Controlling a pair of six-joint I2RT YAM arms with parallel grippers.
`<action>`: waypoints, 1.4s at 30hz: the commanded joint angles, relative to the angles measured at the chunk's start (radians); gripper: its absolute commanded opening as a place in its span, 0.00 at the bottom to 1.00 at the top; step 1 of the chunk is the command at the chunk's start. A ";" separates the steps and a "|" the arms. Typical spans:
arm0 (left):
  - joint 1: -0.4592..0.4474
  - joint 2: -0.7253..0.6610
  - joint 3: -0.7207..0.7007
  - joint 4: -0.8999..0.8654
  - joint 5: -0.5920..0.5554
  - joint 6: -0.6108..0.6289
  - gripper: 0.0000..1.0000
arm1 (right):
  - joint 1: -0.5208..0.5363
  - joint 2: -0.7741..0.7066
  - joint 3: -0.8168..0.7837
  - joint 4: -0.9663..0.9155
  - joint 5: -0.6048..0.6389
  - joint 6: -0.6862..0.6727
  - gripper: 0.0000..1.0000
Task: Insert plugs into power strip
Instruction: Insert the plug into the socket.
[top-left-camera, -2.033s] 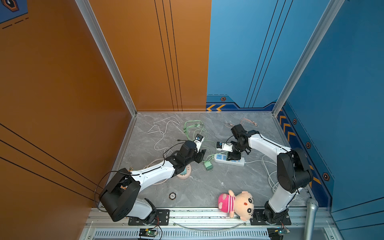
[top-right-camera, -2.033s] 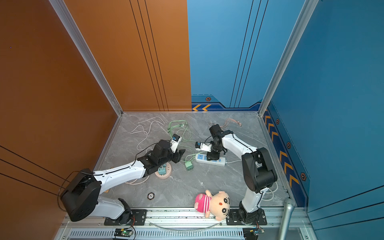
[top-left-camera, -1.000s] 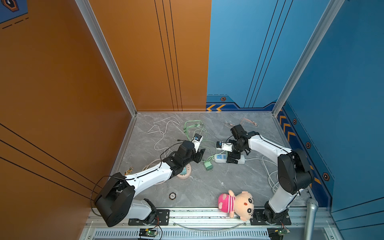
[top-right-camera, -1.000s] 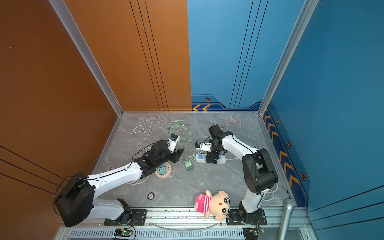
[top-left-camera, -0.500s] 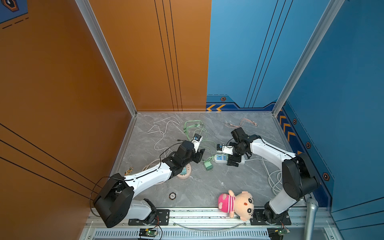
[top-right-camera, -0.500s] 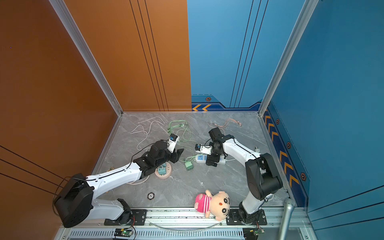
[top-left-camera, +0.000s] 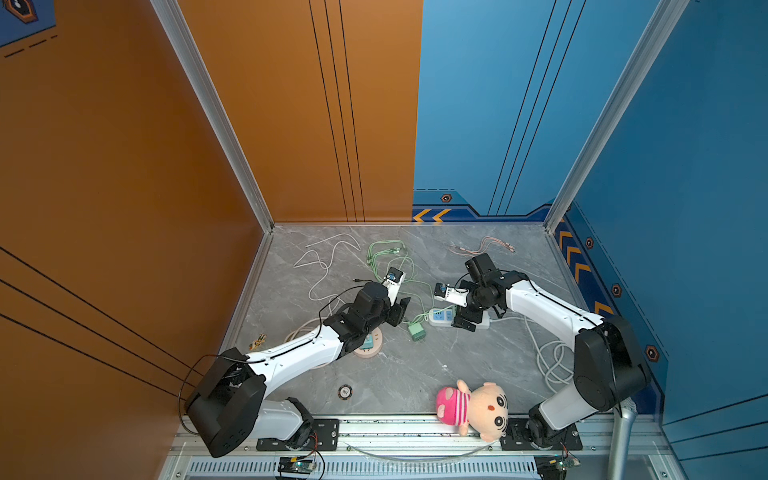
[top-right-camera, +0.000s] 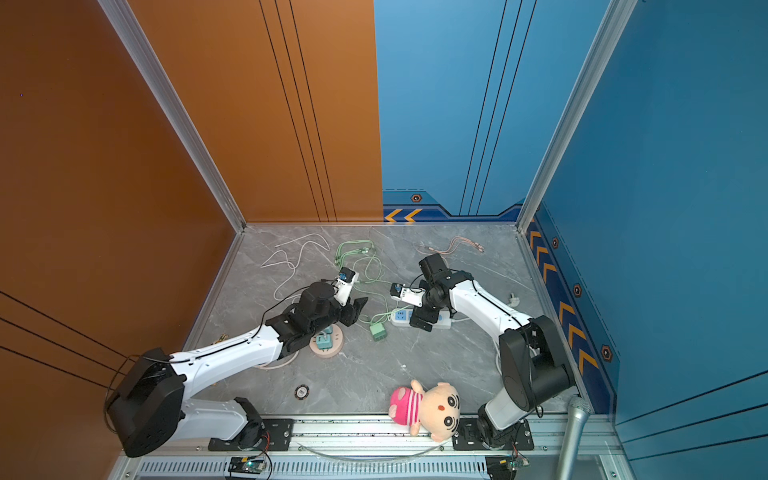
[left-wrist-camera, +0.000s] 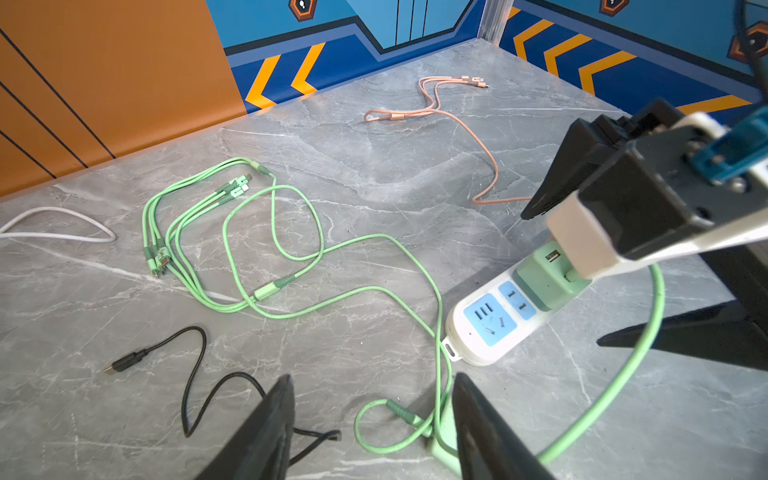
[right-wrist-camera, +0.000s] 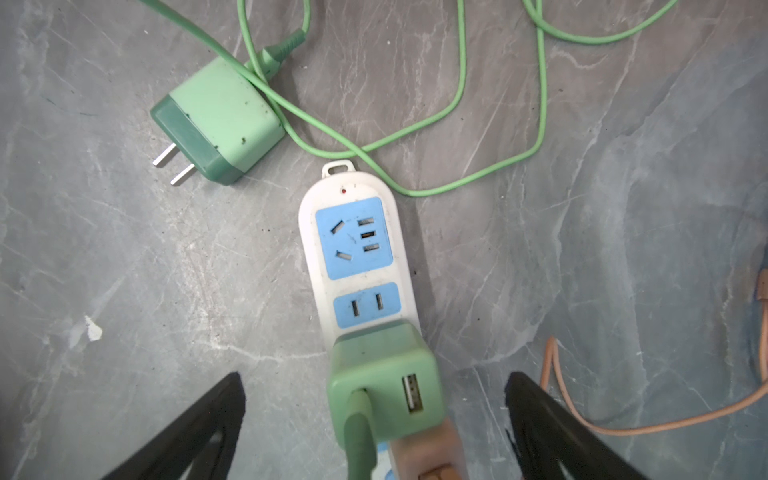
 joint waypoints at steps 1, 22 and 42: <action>-0.008 -0.027 -0.003 -0.019 -0.025 0.008 0.60 | -0.008 -0.026 0.023 0.002 -0.042 0.029 0.99; -0.011 -0.052 -0.022 -0.023 -0.044 0.006 0.61 | -0.029 -0.056 0.141 -0.120 -0.158 0.092 1.00; 0.023 -0.016 0.085 -0.139 -0.071 -0.058 0.61 | -0.090 -0.378 -0.099 0.515 -0.053 0.632 1.00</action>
